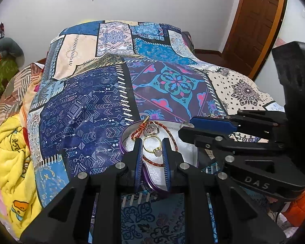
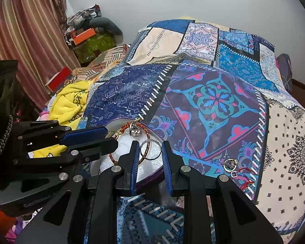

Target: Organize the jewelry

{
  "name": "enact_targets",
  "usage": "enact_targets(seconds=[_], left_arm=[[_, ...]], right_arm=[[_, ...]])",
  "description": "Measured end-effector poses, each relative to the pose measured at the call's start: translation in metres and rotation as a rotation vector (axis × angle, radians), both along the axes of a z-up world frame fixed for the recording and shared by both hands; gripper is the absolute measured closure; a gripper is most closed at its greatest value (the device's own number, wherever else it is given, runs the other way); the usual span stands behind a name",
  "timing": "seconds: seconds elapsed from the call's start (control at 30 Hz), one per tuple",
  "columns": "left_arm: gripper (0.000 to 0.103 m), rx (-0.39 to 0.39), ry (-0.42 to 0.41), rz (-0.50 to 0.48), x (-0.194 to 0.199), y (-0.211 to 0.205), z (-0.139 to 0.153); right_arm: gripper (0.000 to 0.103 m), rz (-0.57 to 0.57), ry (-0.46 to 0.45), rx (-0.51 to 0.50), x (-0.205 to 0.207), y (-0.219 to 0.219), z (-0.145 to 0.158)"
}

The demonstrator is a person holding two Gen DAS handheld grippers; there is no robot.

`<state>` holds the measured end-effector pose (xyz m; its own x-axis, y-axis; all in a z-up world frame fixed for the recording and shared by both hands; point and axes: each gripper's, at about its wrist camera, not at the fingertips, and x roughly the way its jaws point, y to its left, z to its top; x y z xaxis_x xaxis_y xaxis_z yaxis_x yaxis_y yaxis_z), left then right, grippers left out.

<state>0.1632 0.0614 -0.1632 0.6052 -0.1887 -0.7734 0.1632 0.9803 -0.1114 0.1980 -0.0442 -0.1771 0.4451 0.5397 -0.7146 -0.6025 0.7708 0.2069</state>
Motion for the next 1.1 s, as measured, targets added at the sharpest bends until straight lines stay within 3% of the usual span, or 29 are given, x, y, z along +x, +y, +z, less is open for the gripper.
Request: enact_targets(seconds=[0.77,0.87,1.0,1.1], left_arm=[[0.085,-0.020,-0.019,0.046,-0.004,0.011,0.010],[0.081,-0.020,-0.035,0.062,-0.009,0.013,0.018],[0.066,0.009,-0.071,0.099,-0.015,0.013,0.029],[0.065,0.020,-0.090,0.119,-0.018,0.011,0.037]], right_arm=[[0.079,0.035,0.008,-0.039,-0.006,0.010,0.003],[0.079,0.028,-0.013,-0.035,-0.010,0.006,0.013],[0.076,0.010,-0.044,-0.030,-0.015,-0.003,0.026],[0.070,-0.015,-0.070,-0.021,-0.019,-0.012,0.036]])
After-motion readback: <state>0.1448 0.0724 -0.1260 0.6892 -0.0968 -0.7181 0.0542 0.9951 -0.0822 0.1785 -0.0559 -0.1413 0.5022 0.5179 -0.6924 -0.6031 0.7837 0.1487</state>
